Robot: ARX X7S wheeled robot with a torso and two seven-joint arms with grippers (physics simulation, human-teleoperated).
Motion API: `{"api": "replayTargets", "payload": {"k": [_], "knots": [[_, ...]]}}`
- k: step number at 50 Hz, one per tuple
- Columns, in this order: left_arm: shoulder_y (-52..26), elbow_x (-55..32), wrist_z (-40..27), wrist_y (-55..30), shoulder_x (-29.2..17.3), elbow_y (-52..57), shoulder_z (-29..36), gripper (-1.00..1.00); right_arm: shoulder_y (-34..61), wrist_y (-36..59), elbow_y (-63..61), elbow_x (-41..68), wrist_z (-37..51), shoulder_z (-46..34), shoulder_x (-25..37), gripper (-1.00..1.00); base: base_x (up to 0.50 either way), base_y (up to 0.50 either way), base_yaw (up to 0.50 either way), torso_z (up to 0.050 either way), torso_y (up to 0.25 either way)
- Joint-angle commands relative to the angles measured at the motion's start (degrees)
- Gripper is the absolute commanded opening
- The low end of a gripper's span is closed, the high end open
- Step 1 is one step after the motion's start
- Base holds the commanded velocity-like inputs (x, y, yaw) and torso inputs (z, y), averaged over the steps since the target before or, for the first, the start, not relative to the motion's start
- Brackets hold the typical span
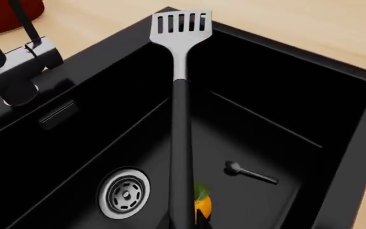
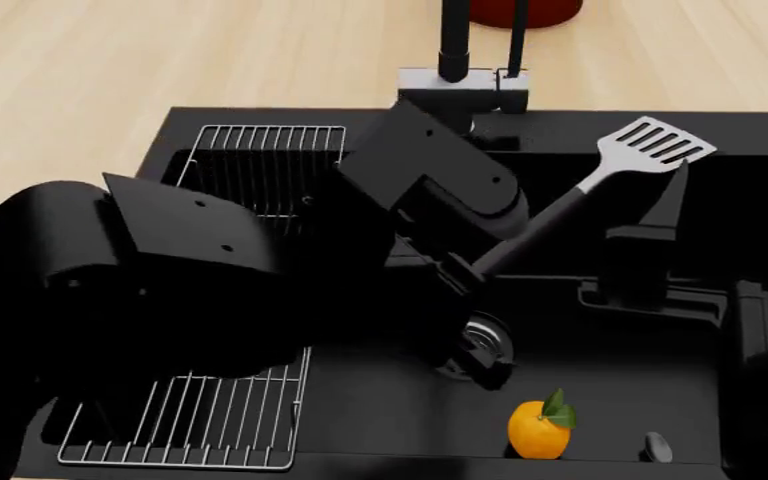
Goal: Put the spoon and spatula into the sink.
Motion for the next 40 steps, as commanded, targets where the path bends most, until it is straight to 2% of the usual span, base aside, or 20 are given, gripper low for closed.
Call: {"api": "replayTargets", "payload": {"k": [1,10,13,19,40], "knots": [[-2.93,-0.76,3.81,7.10,3.28,-8.22,10.01,-1.00,-0.80,-0.43,-0.55,0.22,0.21,0.52,0.32,1.00,0.00,0.00,0.00,0.000,0.000],[-6.43,-11.48,3.20,16.49,3.34,-12.29,28.43,-1.00,-1.47,-0.87,-0.89,0.37,0.25,0.83,0.38,1.00,0.00,0.00,0.00,0.000,0.000],[-7.12,-13.74,3.48,18.42,3.34,-13.20,32.07,-1.00,-1.59,-0.89,-1.09,0.65,0.41,1.11,0.57,1.00,0.00,0.00,0.00,0.000,0.000],[-6.39,-14.07,3.72,19.22,3.34,-14.69,33.84,-1.00,-1.97,-1.07,-1.33,0.75,0.50,1.36,0.76,1.00,0.00,0.00,0.00,0.000,0.000],[-3.63,-10.18,4.38,16.12,3.34,-14.27,33.75,-1.00,-3.54,-2.17,-1.48,0.43,0.58,2.00,0.86,1.00,0.00,0.00,0.00,0.000,0.000]]}}
